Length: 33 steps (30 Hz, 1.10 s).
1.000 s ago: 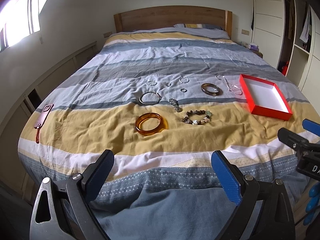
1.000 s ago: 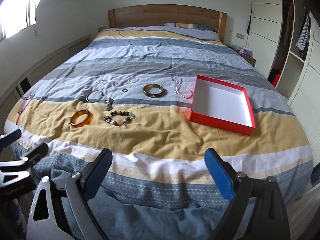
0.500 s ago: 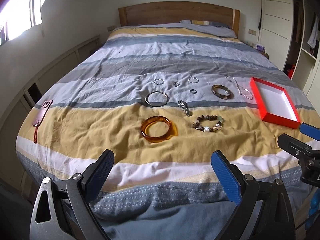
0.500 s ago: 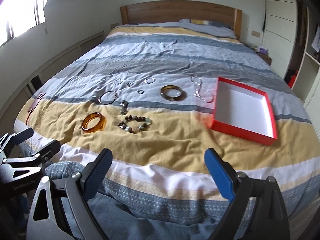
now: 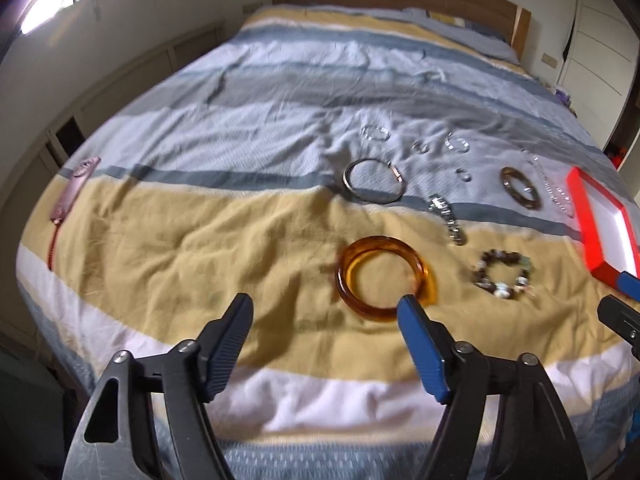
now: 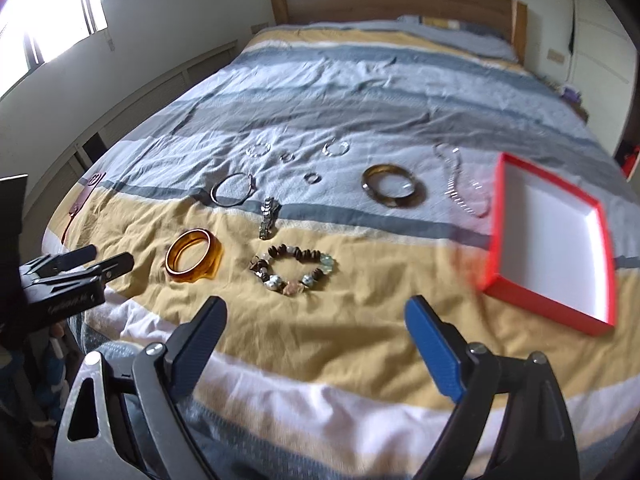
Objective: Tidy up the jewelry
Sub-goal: 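Grasp the amber bangle with the left tool while the right tool grasps the beaded bracelet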
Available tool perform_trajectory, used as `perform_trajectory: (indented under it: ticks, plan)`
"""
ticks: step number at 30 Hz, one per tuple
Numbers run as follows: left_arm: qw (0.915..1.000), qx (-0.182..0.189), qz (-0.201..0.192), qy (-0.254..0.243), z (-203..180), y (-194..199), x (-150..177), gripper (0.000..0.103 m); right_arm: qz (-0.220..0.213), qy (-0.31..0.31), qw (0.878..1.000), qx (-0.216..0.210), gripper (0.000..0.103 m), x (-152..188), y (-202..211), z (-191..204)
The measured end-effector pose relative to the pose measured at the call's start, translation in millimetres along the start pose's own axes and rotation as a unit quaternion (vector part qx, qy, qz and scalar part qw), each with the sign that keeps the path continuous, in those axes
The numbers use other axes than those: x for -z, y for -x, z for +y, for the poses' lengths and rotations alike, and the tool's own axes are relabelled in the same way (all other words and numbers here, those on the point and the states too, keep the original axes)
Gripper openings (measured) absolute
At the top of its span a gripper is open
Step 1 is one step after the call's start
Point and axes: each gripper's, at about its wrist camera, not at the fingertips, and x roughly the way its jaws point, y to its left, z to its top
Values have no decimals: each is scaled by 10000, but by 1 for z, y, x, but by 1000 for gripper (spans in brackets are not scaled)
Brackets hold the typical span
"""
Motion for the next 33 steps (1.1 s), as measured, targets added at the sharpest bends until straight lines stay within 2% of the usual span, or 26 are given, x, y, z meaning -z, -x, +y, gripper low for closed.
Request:
perform_trajectory:
  ticks: [1,3,4,11,16,19,21,23,27,33]
  plan:
    - [10000,24,58,-3,-1,-8,-2,70,52,-18,10000,-39,78,-2,-7,-1]
    - [9998,54,180,18,-1,-25,-7,66,283,-104,9994,-195,49,-7,-31,-6]
    - [9997,62,246,45,-1,-33,-8,63,375,-136,9989,-245,45,-8,-39,-9]
    - [9976,90,668,142,-2,-78,-9,54,820,-294,9955,-382,43,-14,-94,-20]
    - [9973,-18,722,97,-10,-94,-11,52,916,-50,9951,-375,43,-18,-119,-14]
    - [9977,-92,666,-72,-17,-98,-13,38,871,151,9955,-339,31,-21,-125,-9]
    - [9977,-130,649,-147,-23,-99,-16,26,848,121,9957,-361,9,-24,-125,-12]
    - [9974,-194,671,-176,-27,-98,-17,13,843,39,9958,-360,7,-25,-121,-15]
    - [9970,-359,605,-333,-37,-91,-17,11,640,-44,9975,-281,7,-22,-98,-16]
    - [9960,-562,193,-661,-53,-52,-12,10,136,-40,9999,-24,7,-15,-40,-13]
